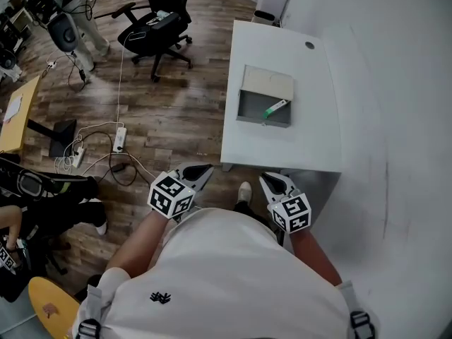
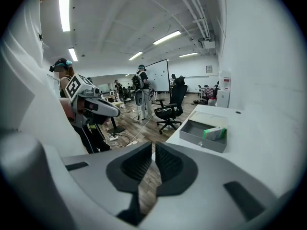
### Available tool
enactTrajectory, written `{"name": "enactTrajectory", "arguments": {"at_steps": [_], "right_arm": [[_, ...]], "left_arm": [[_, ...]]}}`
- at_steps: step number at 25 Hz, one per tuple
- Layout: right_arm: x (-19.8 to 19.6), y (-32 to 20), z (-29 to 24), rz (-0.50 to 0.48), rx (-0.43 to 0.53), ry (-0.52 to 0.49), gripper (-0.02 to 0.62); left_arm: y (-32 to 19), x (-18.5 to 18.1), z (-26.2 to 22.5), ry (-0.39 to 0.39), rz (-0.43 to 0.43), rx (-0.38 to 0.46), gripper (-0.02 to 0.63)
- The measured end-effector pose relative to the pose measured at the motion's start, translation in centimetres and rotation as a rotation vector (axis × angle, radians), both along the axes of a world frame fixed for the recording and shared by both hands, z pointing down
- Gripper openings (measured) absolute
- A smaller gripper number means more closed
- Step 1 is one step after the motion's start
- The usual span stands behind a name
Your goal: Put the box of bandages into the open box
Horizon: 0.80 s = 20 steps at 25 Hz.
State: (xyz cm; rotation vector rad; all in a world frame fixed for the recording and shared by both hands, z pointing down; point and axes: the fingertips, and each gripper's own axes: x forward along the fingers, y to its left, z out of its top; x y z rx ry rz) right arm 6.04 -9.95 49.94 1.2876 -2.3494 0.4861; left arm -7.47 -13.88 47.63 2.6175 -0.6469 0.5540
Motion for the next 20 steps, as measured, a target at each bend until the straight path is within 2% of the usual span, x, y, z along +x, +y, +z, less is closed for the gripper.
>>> {"name": "enactTrajectory", "arguments": {"at_steps": [8,20], "right_arm": [[-2.0,3.4,1.0,0.024,0.01,0.001,0.02],[-2.3,4.7,0.3,0.046,0.013,0.022,0.011]], "left_arm": [[3.0,-2.4,0.6,0.003,0.014,0.013,0.006],[4.2,-2.6,0.4,0.02,0.035,0.007,0.006]]}}
